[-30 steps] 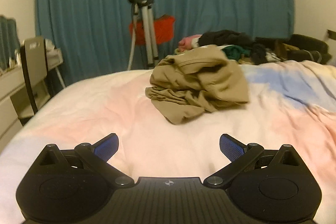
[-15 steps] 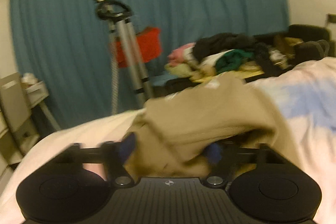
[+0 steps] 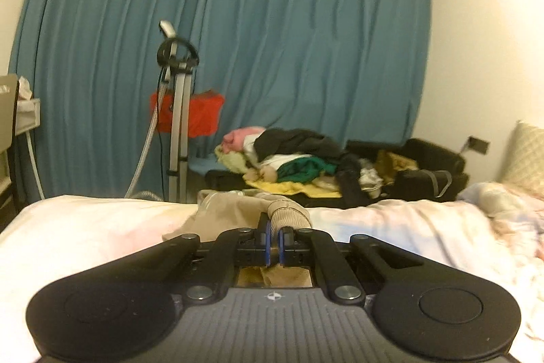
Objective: Fold clothes
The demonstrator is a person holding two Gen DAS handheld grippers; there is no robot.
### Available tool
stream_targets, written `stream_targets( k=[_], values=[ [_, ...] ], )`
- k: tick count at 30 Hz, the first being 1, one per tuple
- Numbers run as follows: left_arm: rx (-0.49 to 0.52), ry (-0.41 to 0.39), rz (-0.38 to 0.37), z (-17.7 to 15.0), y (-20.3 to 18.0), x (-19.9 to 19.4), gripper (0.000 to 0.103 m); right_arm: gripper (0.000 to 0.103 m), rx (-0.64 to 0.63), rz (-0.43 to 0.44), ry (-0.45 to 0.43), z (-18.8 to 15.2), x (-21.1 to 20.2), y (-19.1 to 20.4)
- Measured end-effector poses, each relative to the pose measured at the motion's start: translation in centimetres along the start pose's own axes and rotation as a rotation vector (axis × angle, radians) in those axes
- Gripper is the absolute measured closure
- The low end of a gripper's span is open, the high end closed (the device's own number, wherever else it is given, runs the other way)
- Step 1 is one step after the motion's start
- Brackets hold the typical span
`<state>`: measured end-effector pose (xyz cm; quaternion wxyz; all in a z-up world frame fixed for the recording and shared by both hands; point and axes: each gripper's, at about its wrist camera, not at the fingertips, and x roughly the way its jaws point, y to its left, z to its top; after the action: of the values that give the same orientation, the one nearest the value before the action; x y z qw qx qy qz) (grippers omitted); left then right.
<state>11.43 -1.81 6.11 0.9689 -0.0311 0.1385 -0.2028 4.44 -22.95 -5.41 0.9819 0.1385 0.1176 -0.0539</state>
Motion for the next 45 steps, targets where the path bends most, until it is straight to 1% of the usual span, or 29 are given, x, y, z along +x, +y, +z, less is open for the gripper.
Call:
stream_targets(
  k=[4,6,8,11,13,16,18,22,23,26,27,28,29,31,32,33,34,37,40,43,45],
  values=[
    [-0.014,-0.038,-0.042,-1.9,-1.5,-6.6,0.099,0.01,-0.032,0.005,0.031,-0.6,-1.8,0.4],
    [-0.04,-0.057,-0.065,-2.6,-1.8,-9.0,0.099,0.01,-0.027,0.024,0.049,-0.7,-2.7,0.7],
    [-0.097,-0.068,-0.093,-2.8,-1.1,-10.8,0.099,0.01,0.011,0.089,0.07,-0.5,-3.7,1.2],
    [-0.185,-0.075,-0.146,-2.9,0.7,-12.9,0.099,0.01,0.069,0.229,0.098,-0.2,-4.6,2.0],
    [-0.208,-0.101,-0.18,-3.0,1.8,-14.1,0.099,0.01,0.056,0.272,0.092,-0.3,-4.6,3.0],
    [-0.27,-0.139,-0.252,-3.5,3.7,-14.9,0.099,0.01,-0.028,0.304,0.105,-0.8,-3.6,5.3],
    [-0.288,-0.157,-0.28,-4.0,4.7,-15.0,0.099,0.01,-0.093,0.309,0.125,-1.5,-2.3,6.8],
    [-0.271,-0.168,-0.304,-5.1,5.9,-14.6,0.099,0.01,-0.177,0.319,0.167,-3.0,0.6,9.3],
    [-0.264,-0.173,-0.306,-5.5,6.1,-14.5,0.099,0.01,-0.196,0.306,0.179,-3.3,1.2,9.6],
    [-0.284,-0.158,-0.293,-6.3,6.7,-13.4,0.099,0.012,-0.222,0.277,0.169,-3.5,2.0,9.7],
    [-0.292,-0.152,-0.294,-6.5,6.8,-12.9,0.099,0.031,-0.216,0.275,0.167,-3.4,2.0,9.5],
    [-0.293,-0.149,-0.294,-6.5,6.9,-12.9,0.099,0.044,-0.207,0.27,0.165,-3.2,1.9,9.2],
    [-0.288,-0.148,-0.293,-6.4,6.8,-12.8,0.099,0.045,-0.194,0.262,0.164,-3.0,1.8,8.8],
    [-0.277,-0.148,-0.29,-6.6,6.5,-12.8,0.099,0.069,-0.173,0.253,0.157,-2.6,1.5,8.2],
    [-0.272,-0.152,-0.286,-6.5,6.2,-12.8,0.099,0.074,-0.166,0.245,0.152,-2.3,1.2,7.8],
    [-0.262,-0.159,-0.278,-6.4,6.0,-12.9,0.099,0.084,-0.163,0.23,0.142,-1.8,0.8,7.5],
    [-0.25,-0.167,-0.268,-6.5,5.7,-13.0,0.099,0.09,-0.158,0.215,0.131,-1.3,0.4,7.1],
    [-0.227,-0.226,-0.238,-6.5,4.9,-14.3,0.099,0.091,-0.123,0.17,0.078,0.8,-1.5,5.7],
    [-0.233,-0.274,-0.243,-6.2,4.2,-15.6,0.099,0.092,-0.079,0.124,-0.021,3.3,-4.9,4.0],
    [-0.209,-0.273,-0.28,-6.1,2.7,-16.2,0.099,0.092,-0.065,0.071,-0.114,5.2,-8.0,2.3],
    [-0.157,-0.244,-0.291,-6.3,1.2,-16.0,0.099,0.092,-0.061,0.029,-0.137,6.2,-8.8,1.1]
  ],
)
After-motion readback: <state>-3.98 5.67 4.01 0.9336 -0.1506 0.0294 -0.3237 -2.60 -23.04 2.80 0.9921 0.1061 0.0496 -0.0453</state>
